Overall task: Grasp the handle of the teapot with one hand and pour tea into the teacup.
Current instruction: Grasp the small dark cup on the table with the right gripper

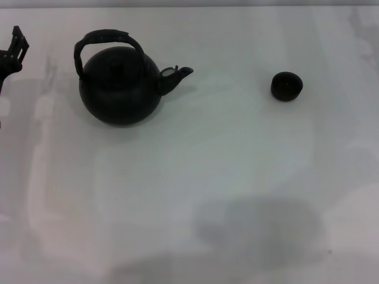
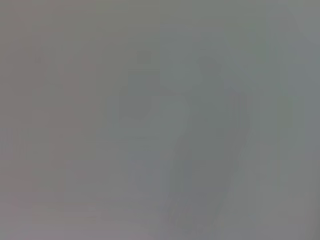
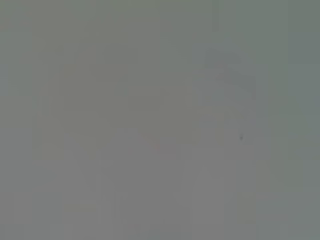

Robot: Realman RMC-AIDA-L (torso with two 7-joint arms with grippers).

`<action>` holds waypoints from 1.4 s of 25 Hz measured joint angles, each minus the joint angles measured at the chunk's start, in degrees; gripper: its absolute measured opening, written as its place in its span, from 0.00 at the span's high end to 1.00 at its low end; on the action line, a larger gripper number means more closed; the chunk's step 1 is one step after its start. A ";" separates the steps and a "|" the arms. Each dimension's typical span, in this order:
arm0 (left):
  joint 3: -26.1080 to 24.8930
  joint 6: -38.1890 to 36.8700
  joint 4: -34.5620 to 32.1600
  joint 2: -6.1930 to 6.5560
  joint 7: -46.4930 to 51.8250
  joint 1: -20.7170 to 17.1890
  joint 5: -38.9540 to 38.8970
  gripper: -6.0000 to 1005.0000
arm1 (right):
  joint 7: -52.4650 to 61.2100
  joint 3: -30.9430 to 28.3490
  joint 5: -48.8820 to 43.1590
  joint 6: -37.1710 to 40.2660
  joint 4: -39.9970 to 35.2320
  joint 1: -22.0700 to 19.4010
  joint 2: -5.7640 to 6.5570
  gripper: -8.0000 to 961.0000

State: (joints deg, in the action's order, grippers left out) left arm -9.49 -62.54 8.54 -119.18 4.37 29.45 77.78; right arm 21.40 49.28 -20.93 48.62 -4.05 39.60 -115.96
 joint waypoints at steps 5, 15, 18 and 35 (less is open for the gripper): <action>-0.01 -0.01 -0.39 0.01 0.02 -0.10 -0.09 0.17 | 15.58 10.22 -3.56 -4.00 -6.08 0.62 1.32 0.15; 0.01 -0.09 -1.35 -0.05 0.02 -0.16 -0.08 0.17 | 71.34 35.20 -38.14 6.18 -21.16 2.75 14.26 0.16; 0.00 -0.17 -1.38 -0.07 0.02 -0.61 -0.09 0.17 | 78.91 35.19 -49.98 14.29 -22.02 6.15 16.57 0.16; 0.00 -2.18 -1.32 0.00 0.02 -0.31 -0.17 0.17 | 103.51 35.49 -106.90 20.73 -29.42 24.33 6.76 0.17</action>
State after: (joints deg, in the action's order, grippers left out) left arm -9.49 -64.72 7.22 -119.17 4.40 29.14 77.61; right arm 124.90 84.77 -127.83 69.35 -33.47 63.93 -109.20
